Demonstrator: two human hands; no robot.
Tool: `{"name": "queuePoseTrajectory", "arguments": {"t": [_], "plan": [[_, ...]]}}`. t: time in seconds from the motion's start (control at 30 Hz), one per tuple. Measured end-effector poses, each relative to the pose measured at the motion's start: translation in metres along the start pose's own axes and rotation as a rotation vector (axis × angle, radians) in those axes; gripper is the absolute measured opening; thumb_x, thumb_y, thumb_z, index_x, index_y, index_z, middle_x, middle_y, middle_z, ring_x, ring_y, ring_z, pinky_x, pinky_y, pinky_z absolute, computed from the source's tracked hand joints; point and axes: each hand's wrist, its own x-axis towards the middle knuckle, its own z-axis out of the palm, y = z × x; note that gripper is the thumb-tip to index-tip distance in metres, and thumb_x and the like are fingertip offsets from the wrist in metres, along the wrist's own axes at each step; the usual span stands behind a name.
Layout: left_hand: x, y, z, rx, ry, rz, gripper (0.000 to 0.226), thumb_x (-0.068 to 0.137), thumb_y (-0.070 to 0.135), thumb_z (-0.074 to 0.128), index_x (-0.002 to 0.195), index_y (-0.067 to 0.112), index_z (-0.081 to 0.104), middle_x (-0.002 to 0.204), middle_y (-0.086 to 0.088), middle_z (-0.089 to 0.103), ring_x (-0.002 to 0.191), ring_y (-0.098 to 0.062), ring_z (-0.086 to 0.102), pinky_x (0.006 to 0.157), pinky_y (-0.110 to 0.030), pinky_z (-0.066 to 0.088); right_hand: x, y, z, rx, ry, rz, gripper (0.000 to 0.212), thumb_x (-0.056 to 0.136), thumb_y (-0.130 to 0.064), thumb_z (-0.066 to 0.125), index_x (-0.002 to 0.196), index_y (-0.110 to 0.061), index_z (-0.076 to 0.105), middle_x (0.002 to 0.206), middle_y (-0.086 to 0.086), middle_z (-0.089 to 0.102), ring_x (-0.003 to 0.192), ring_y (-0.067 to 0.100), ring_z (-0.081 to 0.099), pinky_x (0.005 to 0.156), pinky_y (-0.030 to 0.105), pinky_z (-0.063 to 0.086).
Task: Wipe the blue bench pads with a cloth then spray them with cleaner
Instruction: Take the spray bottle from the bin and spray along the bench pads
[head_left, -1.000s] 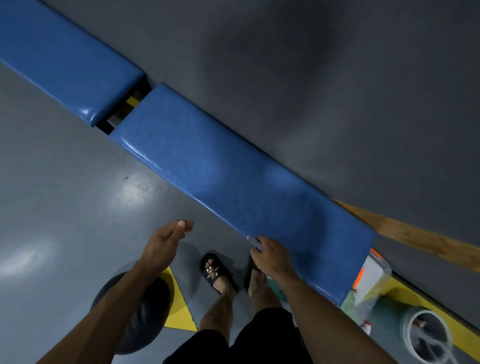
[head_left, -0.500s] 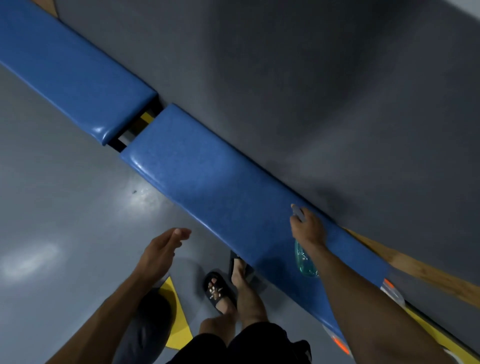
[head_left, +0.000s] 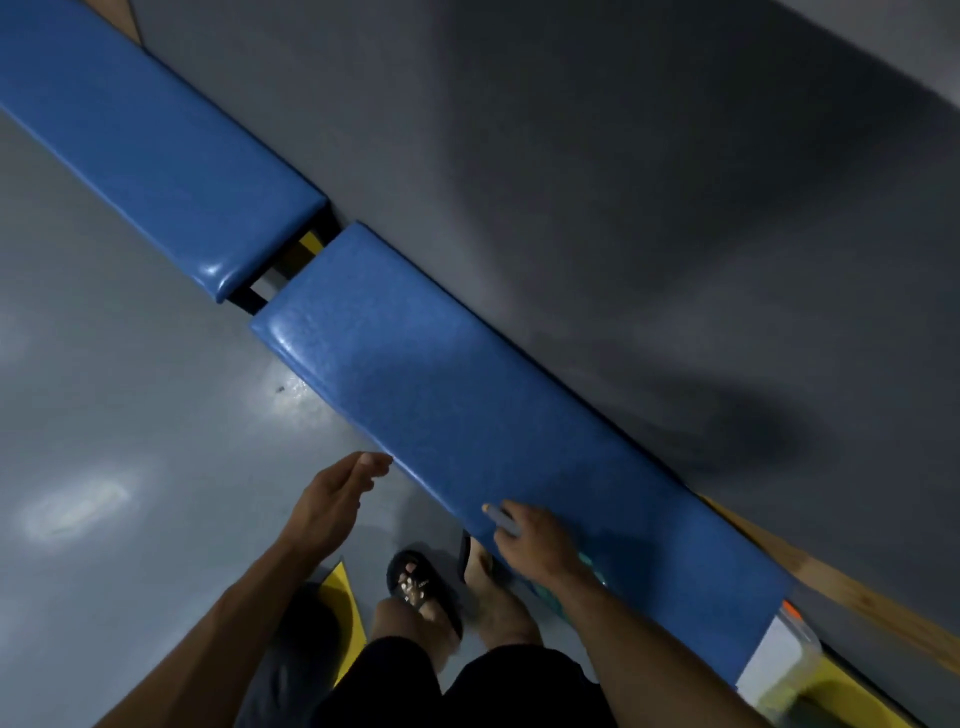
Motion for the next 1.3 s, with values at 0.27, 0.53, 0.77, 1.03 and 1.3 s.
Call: {"name": "queuePoseTrajectory", "arguments": {"t": [0.27,0.53,0.77,1.03,1.3], "plan": [[0.003,-0.020,-0.019,-0.002,0.042,-0.019,0.038,0.094,0.054,0.035,0.102,0.042,0.070,0.108,0.007,0.072,0.099,-0.012,0.065,0.088,-0.036,0.050,0.019,-0.022,0.014,-0.007,0.125,0.109,0.022,0.089,-0.034,0.056,0.094,-0.014,0.062,0.102,0.010,0.070,0.099,0.033,0.062,0.083,0.038,0.046],[0.015,-0.027,-0.036,-0.003,0.027,-0.014,0.047,0.083,0.074,0.036,0.103,0.046,0.069,0.104,0.011,0.073,0.100,-0.009,0.067,0.088,-0.036,0.051,0.069,-0.008,-0.066,0.095,0.353,0.255,0.013,0.088,-0.025,0.057,0.080,-0.015,0.055,0.075,0.006,0.059,0.069,0.031,0.055,0.061,0.034,0.039],[0.024,-0.016,-0.060,-0.005,0.010,0.004,0.046,0.097,0.058,0.038,0.110,0.028,0.070,0.106,0.007,0.072,0.102,-0.010,0.065,0.089,-0.036,0.052,0.084,-0.028,-0.079,0.094,0.386,0.291,0.018,0.081,-0.032,0.050,0.072,-0.017,0.054,0.074,0.005,0.065,0.072,0.032,0.062,0.067,0.041,0.053],[0.042,-0.023,-0.103,0.010,-0.018,-0.009,0.051,0.096,0.062,0.034,0.114,0.028,0.069,0.109,0.010,0.071,0.102,-0.005,0.064,0.089,-0.034,0.051,0.064,-0.101,0.023,0.028,0.158,0.118,0.020,0.087,-0.033,0.059,0.097,-0.016,0.065,0.093,0.010,0.071,0.091,0.034,0.064,0.075,0.040,0.049],[0.064,-0.038,-0.165,0.010,-0.042,-0.047,0.045,0.098,0.055,0.033,0.114,0.031,0.068,0.113,0.010,0.069,0.103,-0.012,0.063,0.085,-0.036,0.053,0.084,-0.167,0.064,0.062,0.191,0.245,0.013,0.089,-0.028,0.058,0.089,-0.015,0.061,0.096,0.009,0.068,0.095,0.033,0.061,0.077,0.037,0.044]]}}
